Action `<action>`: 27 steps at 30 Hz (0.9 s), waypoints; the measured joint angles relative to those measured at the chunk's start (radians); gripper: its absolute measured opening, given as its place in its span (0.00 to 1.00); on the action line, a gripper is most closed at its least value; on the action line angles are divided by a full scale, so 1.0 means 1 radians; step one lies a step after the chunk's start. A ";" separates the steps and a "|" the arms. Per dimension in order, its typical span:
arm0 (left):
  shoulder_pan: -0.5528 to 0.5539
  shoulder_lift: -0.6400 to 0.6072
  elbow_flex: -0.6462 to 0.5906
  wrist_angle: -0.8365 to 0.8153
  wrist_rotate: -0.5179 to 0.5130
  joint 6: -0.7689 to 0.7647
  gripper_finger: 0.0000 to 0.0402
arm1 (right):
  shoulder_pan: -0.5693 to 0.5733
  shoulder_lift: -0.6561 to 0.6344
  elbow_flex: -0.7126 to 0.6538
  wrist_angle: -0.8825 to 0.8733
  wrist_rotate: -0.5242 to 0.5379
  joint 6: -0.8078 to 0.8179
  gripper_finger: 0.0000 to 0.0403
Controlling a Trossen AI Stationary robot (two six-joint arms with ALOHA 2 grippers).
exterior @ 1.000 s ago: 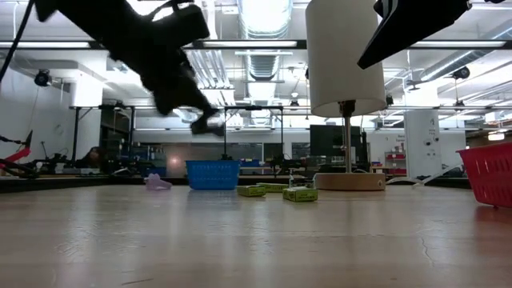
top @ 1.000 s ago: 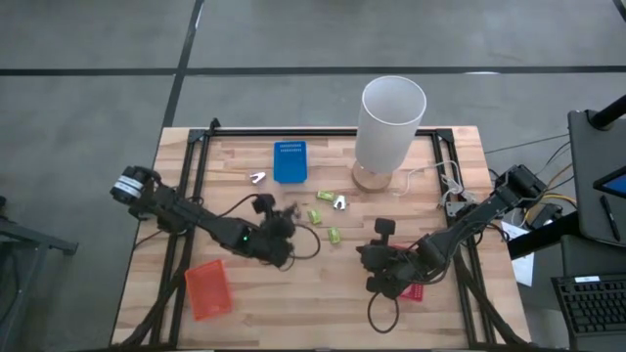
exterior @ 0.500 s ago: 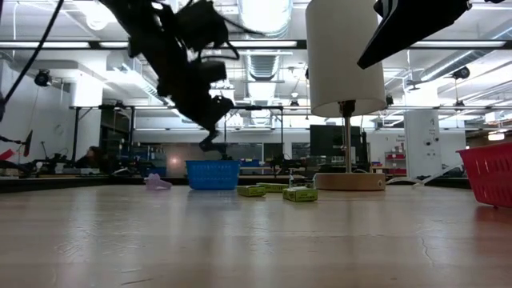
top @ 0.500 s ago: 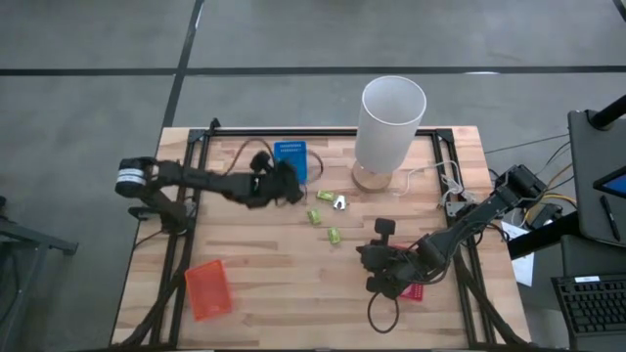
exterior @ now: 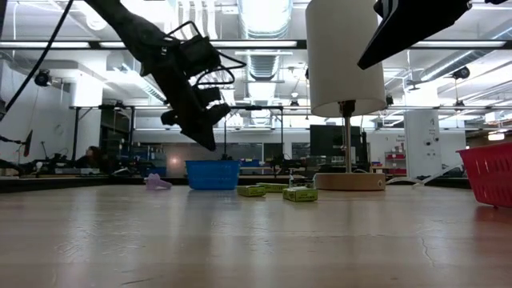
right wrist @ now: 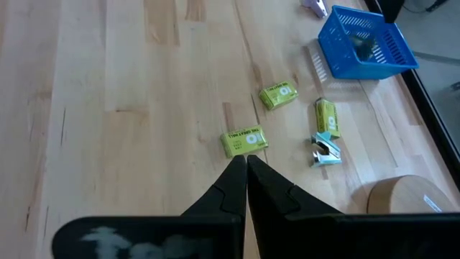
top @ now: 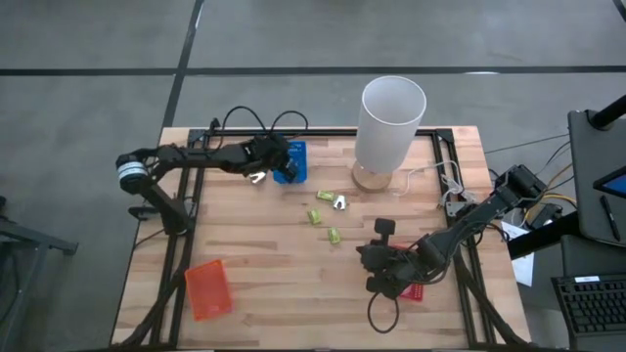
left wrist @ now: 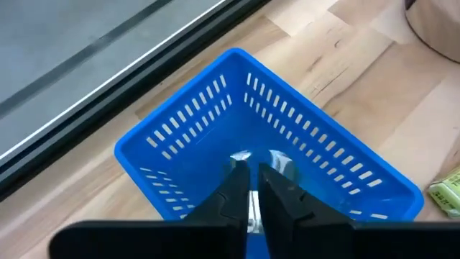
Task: Pick and place Stapler, Stapler remover, tape
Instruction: Put the black staple remover into the blue bin, then put the purple staple remover into the blue bin
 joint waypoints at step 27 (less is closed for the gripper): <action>-0.065 -0.230 -0.170 -0.339 0.003 -0.091 0.26 | 0.001 0.000 -0.009 0.022 -0.009 0.008 0.02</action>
